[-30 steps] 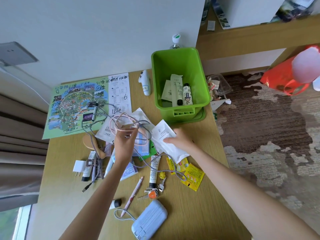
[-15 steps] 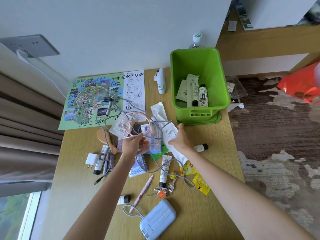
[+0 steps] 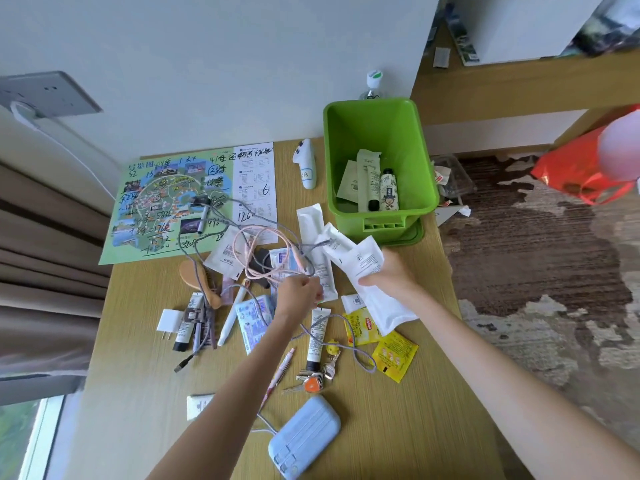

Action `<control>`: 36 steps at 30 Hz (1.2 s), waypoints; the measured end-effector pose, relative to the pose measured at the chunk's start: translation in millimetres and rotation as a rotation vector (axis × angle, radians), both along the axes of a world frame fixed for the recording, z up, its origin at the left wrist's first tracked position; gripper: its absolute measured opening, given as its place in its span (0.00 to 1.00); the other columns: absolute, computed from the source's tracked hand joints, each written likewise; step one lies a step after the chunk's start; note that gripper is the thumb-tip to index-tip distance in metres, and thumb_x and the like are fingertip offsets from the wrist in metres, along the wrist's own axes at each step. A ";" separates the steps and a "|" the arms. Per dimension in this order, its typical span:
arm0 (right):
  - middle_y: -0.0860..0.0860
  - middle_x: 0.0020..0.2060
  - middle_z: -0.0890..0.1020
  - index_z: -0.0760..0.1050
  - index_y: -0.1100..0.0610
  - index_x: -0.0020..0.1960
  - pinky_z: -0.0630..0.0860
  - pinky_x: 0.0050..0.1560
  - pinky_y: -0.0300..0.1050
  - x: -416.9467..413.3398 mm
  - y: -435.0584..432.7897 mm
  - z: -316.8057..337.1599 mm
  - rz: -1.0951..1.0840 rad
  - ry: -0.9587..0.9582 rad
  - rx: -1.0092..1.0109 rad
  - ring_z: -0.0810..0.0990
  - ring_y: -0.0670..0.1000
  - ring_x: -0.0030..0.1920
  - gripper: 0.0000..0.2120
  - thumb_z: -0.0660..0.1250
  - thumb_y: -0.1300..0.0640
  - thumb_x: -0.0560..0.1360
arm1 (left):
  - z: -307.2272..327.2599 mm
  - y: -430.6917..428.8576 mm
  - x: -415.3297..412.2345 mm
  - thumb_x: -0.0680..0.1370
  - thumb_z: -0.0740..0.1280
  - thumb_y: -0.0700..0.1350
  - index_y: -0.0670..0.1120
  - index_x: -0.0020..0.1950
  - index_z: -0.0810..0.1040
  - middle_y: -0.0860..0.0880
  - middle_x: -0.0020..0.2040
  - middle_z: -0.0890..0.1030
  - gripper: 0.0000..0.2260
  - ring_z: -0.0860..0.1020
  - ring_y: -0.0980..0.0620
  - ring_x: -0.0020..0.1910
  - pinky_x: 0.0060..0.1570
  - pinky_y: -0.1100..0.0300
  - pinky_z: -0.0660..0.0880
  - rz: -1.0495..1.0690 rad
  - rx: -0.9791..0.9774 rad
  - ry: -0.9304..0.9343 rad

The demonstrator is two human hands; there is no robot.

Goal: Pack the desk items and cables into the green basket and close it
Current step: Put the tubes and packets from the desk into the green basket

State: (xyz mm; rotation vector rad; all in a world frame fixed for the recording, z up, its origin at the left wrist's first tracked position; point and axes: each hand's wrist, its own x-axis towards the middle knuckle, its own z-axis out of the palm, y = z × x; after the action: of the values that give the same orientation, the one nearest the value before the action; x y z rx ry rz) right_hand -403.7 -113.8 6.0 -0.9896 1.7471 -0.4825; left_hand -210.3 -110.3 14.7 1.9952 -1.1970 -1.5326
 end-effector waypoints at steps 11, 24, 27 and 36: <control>0.55 0.47 0.82 0.76 0.61 0.52 0.76 0.49 0.51 -41.9 30.7 1.2 0.088 0.057 -0.061 0.81 0.56 0.48 0.18 0.78 0.60 0.65 | -26.4 -5.0 -59.1 0.80 0.59 0.48 0.34 0.72 0.59 0.35 0.71 0.65 0.25 0.61 0.37 0.72 0.62 0.52 0.70 -0.673 -0.208 -1.005; 0.49 0.41 0.83 0.77 0.56 0.47 0.76 0.41 0.49 -71.7 53.3 -0.6 0.030 0.075 -0.127 0.82 0.50 0.42 0.14 0.78 0.57 0.64 | -30.9 -7.6 -72.7 0.74 0.68 0.37 0.41 0.64 0.61 0.41 0.57 0.74 0.23 0.75 0.45 0.56 0.43 0.56 0.78 -0.558 -0.278 -0.987; 0.38 0.29 0.79 0.72 0.50 0.36 0.66 0.29 0.33 -72.4 55.0 3.2 0.010 0.075 -0.175 0.75 0.35 0.29 0.14 0.79 0.57 0.64 | -26.7 -6.9 -72.2 0.75 0.66 0.36 0.39 0.66 0.61 0.41 0.56 0.76 0.22 0.77 0.44 0.54 0.39 0.56 0.76 -0.518 -0.316 -0.922; 0.41 0.27 0.76 0.70 0.49 0.34 0.64 0.26 0.32 -71.3 59.4 22.0 0.039 0.075 -0.226 0.73 0.36 0.25 0.16 0.78 0.57 0.67 | 12.3 -1.9 -57.4 0.78 0.62 0.41 0.39 0.58 0.68 0.46 0.42 0.75 0.11 0.73 0.45 0.35 0.27 0.58 0.63 -0.215 -0.334 -0.545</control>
State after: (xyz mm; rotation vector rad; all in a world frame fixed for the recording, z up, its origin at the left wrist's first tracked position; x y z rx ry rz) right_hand -474.9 -54.4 27.9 -1.2123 1.7627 -0.6356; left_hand -267.6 -112.2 26.9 2.1618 -1.7882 -0.7974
